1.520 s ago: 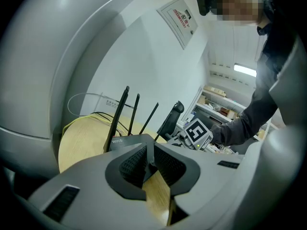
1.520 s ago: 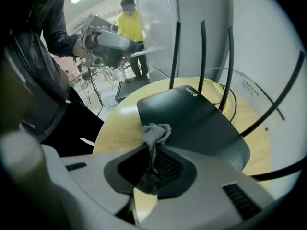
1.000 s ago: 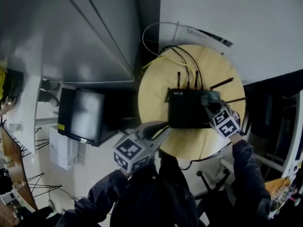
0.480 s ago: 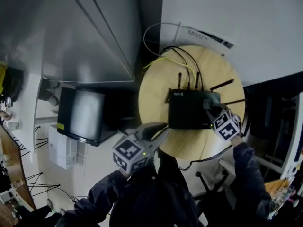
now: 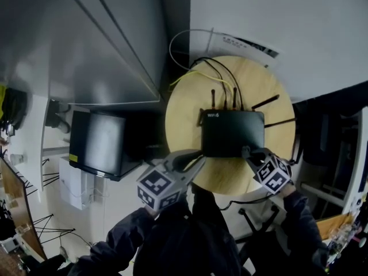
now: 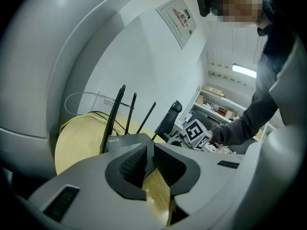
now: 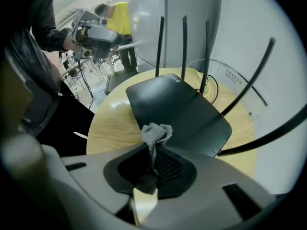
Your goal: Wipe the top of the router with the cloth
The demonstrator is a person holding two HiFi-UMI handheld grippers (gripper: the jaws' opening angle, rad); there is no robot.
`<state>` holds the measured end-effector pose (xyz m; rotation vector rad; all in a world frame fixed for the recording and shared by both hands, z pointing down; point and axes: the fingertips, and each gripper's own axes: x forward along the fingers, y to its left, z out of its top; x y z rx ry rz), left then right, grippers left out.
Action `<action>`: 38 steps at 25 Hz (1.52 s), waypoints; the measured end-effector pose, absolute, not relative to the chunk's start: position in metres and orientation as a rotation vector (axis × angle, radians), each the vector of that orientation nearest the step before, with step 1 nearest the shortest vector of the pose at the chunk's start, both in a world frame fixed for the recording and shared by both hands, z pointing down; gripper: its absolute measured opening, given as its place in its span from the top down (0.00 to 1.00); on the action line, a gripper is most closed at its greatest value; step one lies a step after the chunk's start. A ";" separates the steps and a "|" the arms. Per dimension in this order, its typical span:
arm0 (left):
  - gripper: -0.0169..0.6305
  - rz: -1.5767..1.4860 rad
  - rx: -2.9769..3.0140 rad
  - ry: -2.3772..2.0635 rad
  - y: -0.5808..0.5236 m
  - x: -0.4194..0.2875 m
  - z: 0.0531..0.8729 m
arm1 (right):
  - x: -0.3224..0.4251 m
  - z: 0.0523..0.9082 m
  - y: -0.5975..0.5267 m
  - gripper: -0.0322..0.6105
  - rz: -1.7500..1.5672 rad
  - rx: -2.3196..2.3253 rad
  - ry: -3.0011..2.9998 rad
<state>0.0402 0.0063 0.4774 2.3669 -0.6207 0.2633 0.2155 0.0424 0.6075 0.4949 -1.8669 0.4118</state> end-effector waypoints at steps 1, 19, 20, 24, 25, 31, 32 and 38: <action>0.93 0.263 2.367 -0.619 0.006 0.041 0.477 | 0.218 0.607 0.036 0.85 0.420 0.523 -1.876; 0.93 0.256 2.349 -0.650 0.007 0.037 0.476 | 0.263 0.611 -0.036 0.85 0.321 0.747 -1.795; 0.93 0.259 2.348 -0.646 0.008 0.038 0.476 | 0.262 0.610 -0.026 0.85 0.333 0.716 -1.801; 0.93 0.270 2.356 -0.635 0.009 0.042 0.478 | 0.259 0.607 0.019 0.85 0.369 0.624 -1.830; 0.93 0.269 2.356 -0.633 0.008 0.044 0.477 | 0.256 0.606 0.029 0.85 0.376 0.604 -1.838; 0.93 0.281 2.369 -0.611 0.005 0.056 0.476 | 0.252 0.609 0.050 0.85 0.406 0.573 -1.881; 0.93 0.288 2.370 -0.604 0.006 0.059 0.476 | 0.252 0.607 0.048 0.85 0.405 0.559 -1.891; 0.93 0.304 2.378 -0.594 0.007 0.067 0.477 | 0.290 0.600 0.010 0.85 0.428 0.711 -1.912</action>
